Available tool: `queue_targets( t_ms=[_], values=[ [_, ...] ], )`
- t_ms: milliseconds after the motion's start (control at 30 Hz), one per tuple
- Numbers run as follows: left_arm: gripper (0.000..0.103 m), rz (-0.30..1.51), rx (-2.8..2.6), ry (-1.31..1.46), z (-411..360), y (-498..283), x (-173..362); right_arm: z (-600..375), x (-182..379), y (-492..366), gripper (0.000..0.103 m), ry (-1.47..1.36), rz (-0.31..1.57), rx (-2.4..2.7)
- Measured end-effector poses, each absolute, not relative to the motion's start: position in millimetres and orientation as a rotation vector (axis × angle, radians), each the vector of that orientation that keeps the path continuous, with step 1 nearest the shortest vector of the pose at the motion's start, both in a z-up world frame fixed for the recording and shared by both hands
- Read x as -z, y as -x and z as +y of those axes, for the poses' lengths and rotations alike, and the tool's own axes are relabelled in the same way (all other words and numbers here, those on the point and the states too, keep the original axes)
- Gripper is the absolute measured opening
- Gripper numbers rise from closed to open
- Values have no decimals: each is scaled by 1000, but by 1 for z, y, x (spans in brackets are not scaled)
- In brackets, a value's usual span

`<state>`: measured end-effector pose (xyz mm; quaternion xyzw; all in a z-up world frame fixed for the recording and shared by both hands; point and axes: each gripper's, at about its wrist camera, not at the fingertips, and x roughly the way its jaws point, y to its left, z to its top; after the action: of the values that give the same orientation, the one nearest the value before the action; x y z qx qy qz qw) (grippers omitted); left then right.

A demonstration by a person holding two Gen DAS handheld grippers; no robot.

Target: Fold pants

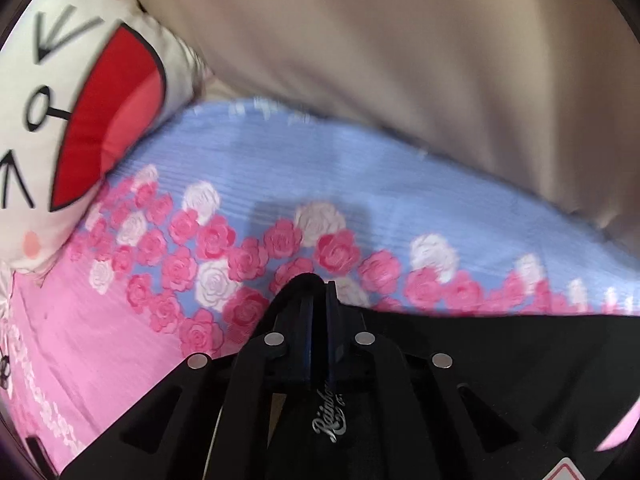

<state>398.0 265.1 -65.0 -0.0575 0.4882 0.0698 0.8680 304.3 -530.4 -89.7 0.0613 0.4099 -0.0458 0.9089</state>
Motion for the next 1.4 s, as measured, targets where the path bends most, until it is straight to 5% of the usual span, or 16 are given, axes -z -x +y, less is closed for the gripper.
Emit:
queue_targets(
  t_ms=[467, 767, 1100, 1400],
  values=[
    [3, 770, 40, 189, 262, -206, -69, -506, -48, -130, 13, -90, 512, -37],
    [4, 787, 17, 206, 278, -96, -34, -516, -16, -3, 13, -44, 510, -33],
    [5, 1005, -128, 158, 280, -69, 63, -528, 77, 2, 14, -68, 689, 36],
    [8, 971, -165, 84, 286, -74, 34, -498, -24, 39, 19, 195, 365, 26]
  ],
)
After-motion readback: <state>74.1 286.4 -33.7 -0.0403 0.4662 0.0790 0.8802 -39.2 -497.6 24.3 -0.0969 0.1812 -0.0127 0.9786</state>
